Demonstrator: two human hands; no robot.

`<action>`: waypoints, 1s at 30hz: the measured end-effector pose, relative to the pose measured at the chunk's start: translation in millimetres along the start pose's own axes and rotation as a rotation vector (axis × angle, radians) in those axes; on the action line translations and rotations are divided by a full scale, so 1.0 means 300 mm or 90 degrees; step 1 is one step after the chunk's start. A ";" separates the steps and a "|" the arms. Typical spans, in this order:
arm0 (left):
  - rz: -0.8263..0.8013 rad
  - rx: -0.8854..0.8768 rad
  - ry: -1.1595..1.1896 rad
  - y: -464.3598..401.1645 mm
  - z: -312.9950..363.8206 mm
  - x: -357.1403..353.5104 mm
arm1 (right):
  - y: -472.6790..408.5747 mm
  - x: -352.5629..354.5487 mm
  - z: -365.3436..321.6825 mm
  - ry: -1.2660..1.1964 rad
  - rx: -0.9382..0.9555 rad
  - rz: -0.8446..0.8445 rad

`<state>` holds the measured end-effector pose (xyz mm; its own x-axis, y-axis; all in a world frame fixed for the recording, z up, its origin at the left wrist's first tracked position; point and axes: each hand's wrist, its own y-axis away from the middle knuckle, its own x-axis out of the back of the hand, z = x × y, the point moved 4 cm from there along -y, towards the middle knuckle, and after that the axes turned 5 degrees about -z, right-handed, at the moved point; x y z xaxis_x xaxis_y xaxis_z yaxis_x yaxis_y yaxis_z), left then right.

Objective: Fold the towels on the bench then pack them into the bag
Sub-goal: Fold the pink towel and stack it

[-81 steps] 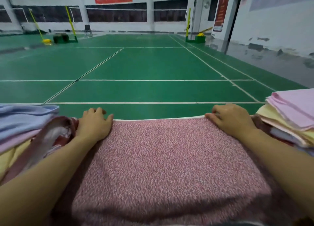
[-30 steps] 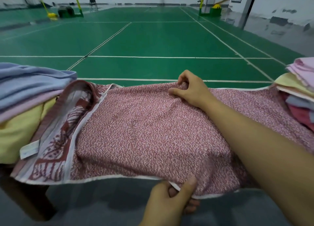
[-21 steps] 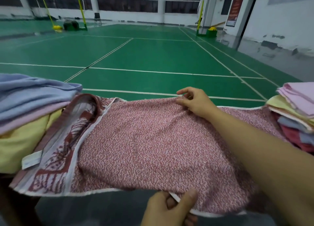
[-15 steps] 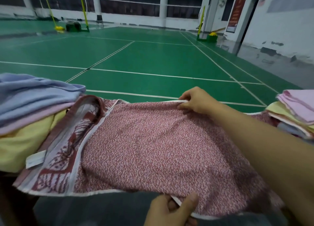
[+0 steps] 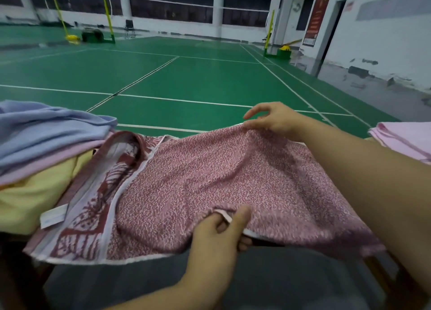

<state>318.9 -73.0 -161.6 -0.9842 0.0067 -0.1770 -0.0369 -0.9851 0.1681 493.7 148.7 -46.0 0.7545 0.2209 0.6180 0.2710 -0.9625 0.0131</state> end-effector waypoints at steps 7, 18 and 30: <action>-0.015 -0.056 0.092 -0.059 0.129 0.051 | 0.067 0.052 0.015 -0.340 -0.022 0.102; 0.114 -0.252 0.049 -0.294 0.626 0.210 | 0.203 0.361 -0.007 -0.475 0.083 0.443; 0.134 -0.488 -0.062 -0.283 1.003 0.274 | 0.386 0.443 -0.188 -0.371 0.231 0.628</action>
<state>189.2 62.8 101.4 -0.9694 -0.2119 -0.1240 0.2452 -0.8115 -0.5304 591.7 57.6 82.0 0.8635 -0.4574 -0.2122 -0.4931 -0.6779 -0.5453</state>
